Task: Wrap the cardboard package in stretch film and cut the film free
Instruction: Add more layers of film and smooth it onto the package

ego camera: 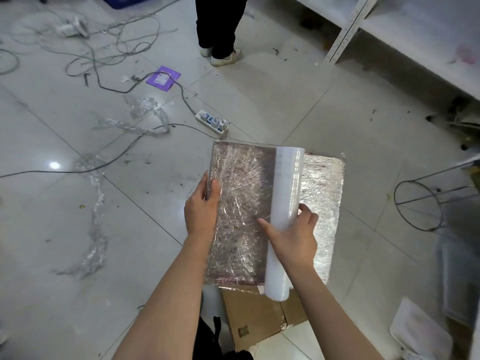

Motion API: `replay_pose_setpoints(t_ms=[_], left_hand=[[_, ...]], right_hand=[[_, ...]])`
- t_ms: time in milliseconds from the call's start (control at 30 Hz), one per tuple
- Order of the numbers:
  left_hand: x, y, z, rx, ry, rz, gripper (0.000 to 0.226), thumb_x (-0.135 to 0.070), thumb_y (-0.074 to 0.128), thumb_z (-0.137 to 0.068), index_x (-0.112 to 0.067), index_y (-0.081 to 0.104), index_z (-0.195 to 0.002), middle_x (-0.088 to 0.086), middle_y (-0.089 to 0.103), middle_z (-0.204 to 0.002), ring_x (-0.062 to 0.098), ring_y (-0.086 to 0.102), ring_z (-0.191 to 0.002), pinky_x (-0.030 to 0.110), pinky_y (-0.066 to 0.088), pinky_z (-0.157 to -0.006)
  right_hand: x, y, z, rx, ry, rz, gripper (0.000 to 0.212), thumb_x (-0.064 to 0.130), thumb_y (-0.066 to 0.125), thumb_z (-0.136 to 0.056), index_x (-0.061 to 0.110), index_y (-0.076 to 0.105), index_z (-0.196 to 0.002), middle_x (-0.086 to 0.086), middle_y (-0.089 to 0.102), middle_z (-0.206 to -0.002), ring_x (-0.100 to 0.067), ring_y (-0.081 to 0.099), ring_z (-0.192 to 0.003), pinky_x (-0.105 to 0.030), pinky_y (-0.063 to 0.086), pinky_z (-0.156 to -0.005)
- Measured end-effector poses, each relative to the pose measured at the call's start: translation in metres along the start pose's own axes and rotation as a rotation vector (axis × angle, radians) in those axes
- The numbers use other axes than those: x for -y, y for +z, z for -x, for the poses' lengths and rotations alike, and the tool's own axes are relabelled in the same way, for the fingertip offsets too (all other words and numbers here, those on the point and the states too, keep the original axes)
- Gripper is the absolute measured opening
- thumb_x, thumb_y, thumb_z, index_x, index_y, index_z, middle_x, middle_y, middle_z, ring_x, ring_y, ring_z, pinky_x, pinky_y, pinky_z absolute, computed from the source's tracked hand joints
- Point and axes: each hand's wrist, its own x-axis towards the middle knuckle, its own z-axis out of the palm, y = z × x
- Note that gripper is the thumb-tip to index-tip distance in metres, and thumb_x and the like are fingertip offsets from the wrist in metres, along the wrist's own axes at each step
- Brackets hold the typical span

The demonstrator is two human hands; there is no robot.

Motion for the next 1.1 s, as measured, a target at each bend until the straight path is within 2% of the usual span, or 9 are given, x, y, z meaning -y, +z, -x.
replay_pose_setpoints(t_ms=[167,233,333,400,500,567,800,967,1100], left_hand=[[0.007,-0.006,0.002,-0.005,0.033,-0.211,0.059,-0.062,0.030,-0.092,-0.031,0.047,-0.139,0.012,0.069,-0.094,0.025,0.061,-0.076,0.032,0.043,-0.064],[0.002,-0.009,0.006,-0.026,0.081,-0.417,0.056,-0.056,0.026,-0.097,-0.027,0.043,-0.142,0.008,0.066,-0.113,0.027,0.061,-0.098,0.035,0.043,-0.078],[-0.008,-0.006,0.028,-0.265,0.285,-0.506,0.055,-0.043,0.025,-0.101,-0.014,0.032,-0.147,0.010,0.043,-0.147,0.028,0.038,-0.136,0.043,0.027,-0.112],[-0.010,0.008,0.051,-0.318,0.468,-0.541,0.057,-0.038,0.023,-0.101,-0.006,0.022,-0.149,0.011,0.026,-0.155,0.024,0.021,-0.143,0.039,0.009,-0.119],[0.016,0.038,0.070,-0.165,0.689,-0.759,0.058,-0.036,0.009,-0.102,-0.008,-0.003,-0.152,0.007,-0.010,-0.160,0.019,-0.002,-0.147,0.040,-0.002,-0.120],[0.032,0.047,0.063,-0.190,0.704,-0.800,0.057,-0.034,0.007,-0.102,-0.009,-0.009,-0.151,0.005,-0.018,-0.159,0.020,-0.009,-0.147,0.041,-0.003,-0.120],[0.019,0.058,0.038,-0.202,0.657,-0.728,0.062,-0.035,0.014,-0.100,-0.013,-0.014,-0.150,0.004,-0.017,-0.159,0.018,-0.011,-0.147,0.041,-0.003,-0.119],[0.005,0.027,0.053,-0.036,0.668,-0.378,0.057,-0.038,0.025,-0.101,-0.016,0.012,-0.152,0.003,0.011,-0.161,0.019,0.005,-0.148,0.042,0.005,-0.120],[0.030,0.017,0.077,-0.061,0.757,-0.810,0.057,-0.036,0.003,-0.102,-0.009,0.004,-0.152,0.009,-0.002,-0.161,0.024,-0.001,-0.148,0.048,0.003,-0.120]], right_hand=[[-0.007,0.006,-0.003,0.071,-0.058,0.055,0.089,0.069,0.067,-0.066,0.009,0.033,-0.122,-0.006,0.041,-0.121,-0.030,0.055,-0.107,-0.039,0.044,-0.073],[-0.011,0.004,-0.003,0.081,-0.065,-0.008,0.085,0.066,0.065,-0.070,0.009,0.033,-0.123,-0.006,0.040,-0.120,-0.031,0.055,-0.105,-0.040,0.045,-0.075],[-0.020,0.003,0.001,0.081,-0.082,-0.074,0.072,0.054,0.062,-0.081,0.005,0.033,-0.126,-0.007,0.039,-0.118,-0.033,0.055,-0.104,-0.041,0.045,-0.079],[-0.024,0.004,0.005,0.079,-0.115,-0.090,0.068,0.048,0.063,-0.083,0.005,0.033,-0.126,-0.007,0.039,-0.118,-0.034,0.055,-0.104,-0.042,0.045,-0.080],[-0.031,0.006,0.007,0.084,-0.134,-0.087,0.065,0.044,0.063,-0.084,0.006,0.032,-0.127,-0.007,0.039,-0.120,-0.033,0.055,-0.103,-0.044,0.047,-0.082],[-0.038,0.008,0.010,0.109,-0.186,-0.080,0.062,0.042,0.062,-0.084,0.009,0.032,-0.127,-0.005,0.036,-0.119,-0.030,0.053,-0.102,-0.043,0.047,-0.081],[-0.038,0.002,-0.008,0.212,-0.261,-0.235,0.054,0.038,0.068,-0.082,0.009,0.043,-0.121,-0.003,0.038,-0.111,-0.020,0.044,-0.107,-0.037,0.043,-0.090],[-0.041,0.000,-0.013,0.228,-0.249,-0.240,0.047,0.034,0.071,-0.080,0.010,0.045,-0.111,-0.002,0.038,-0.105,-0.019,0.045,-0.100,-0.031,0.041,-0.082],[-0.042,0.002,-0.010,0.246,-0.256,-0.228,0.048,0.033,0.072,-0.078,0.013,0.041,-0.109,0.000,0.037,-0.103,-0.017,0.045,-0.097,-0.028,0.041,-0.079]])
